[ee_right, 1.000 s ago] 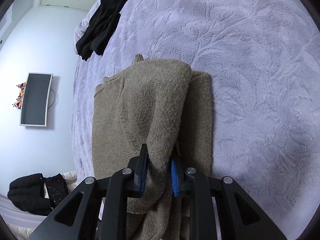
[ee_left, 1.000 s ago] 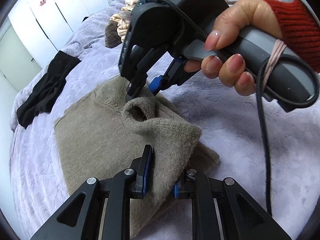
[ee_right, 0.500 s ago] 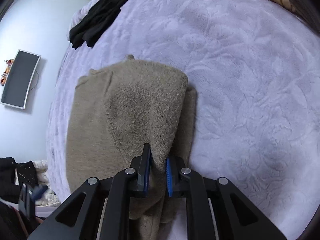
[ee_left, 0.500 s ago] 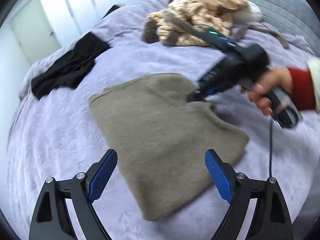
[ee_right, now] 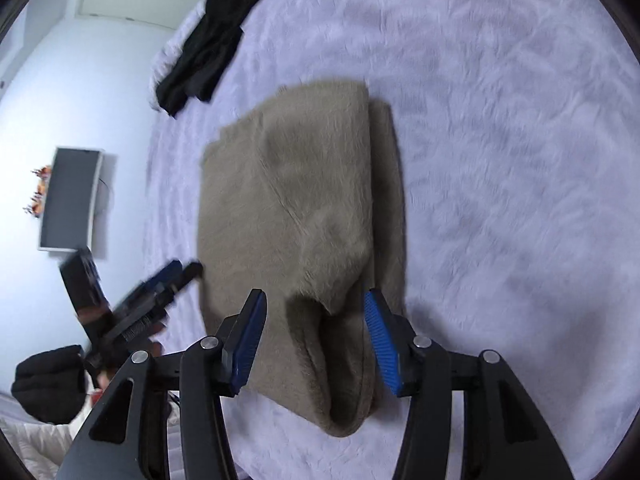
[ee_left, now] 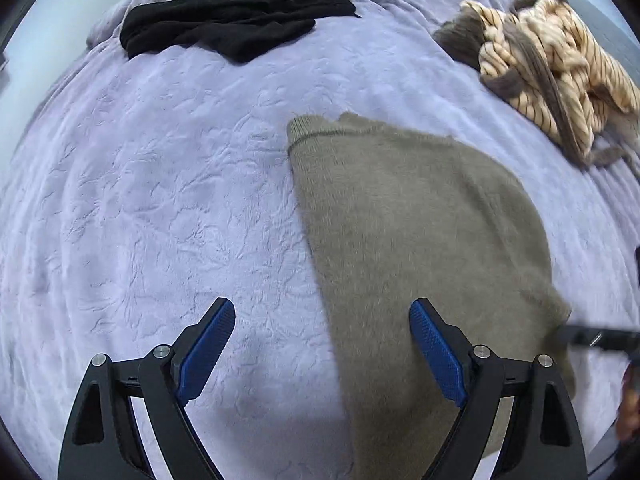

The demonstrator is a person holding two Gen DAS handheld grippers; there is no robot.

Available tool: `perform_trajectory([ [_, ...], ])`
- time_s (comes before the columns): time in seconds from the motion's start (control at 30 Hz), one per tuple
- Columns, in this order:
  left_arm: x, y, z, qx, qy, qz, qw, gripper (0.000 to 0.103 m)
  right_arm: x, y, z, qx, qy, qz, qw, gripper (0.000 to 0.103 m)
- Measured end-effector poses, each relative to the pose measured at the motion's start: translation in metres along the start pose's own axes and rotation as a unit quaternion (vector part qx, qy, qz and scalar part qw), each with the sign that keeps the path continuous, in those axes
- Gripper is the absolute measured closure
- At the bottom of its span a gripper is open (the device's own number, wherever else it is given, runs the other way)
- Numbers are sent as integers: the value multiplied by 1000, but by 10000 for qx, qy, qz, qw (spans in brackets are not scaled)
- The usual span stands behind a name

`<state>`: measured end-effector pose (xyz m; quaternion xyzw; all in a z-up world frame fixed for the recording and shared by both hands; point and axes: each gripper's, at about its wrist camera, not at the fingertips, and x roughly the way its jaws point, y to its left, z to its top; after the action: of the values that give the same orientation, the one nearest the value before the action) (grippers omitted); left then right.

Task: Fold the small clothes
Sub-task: 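Open the left tool and withdraw while the right tool holds the bundle, then open the right tool and release the folded sweater edge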

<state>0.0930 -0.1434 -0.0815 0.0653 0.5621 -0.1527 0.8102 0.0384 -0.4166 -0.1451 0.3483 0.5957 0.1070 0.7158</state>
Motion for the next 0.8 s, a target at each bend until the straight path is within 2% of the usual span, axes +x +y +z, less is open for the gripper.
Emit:
perform_trajectory([
  [0.03,-3,-1,3,19,-98,22,9999,14,4,6,-3,-162,44,-84,9998,93],
  [0.13,-1,-8,0,278,-271,216,9990,14,2,10,-15,-241,-115,-209,9994,93],
  [0.2,17,-10,-6,503,-69,285,9983,14,6,-6,-22,61,-132,-249,9996,93],
  [0.3,28,-4,-15,289,101,-86,9995,13,18,-36,-33,334,-132,-227,9991,94],
  [0.4,27,2,-14,130,165,-204,9996,13,13,-43,-42,333,-329,-156,9988,94],
  [0.47,21,6,-14,66,203,-296,9993,13,6,-46,-47,425,-394,-350,9977,77],
  [0.5,16,8,-14,49,201,-360,9991,13,2,-48,-48,475,-407,-456,9970,58],
  [0.63,-7,13,-23,195,163,-652,9975,13,-25,-43,-60,550,-554,-454,9959,57],
  [0.7,-11,10,-31,336,240,-736,9964,13,-37,-36,-66,489,-630,-271,9964,58],
  [0.8,1,1,-51,597,484,-508,9958,13,-38,-23,-71,371,-610,-169,9973,60],
])
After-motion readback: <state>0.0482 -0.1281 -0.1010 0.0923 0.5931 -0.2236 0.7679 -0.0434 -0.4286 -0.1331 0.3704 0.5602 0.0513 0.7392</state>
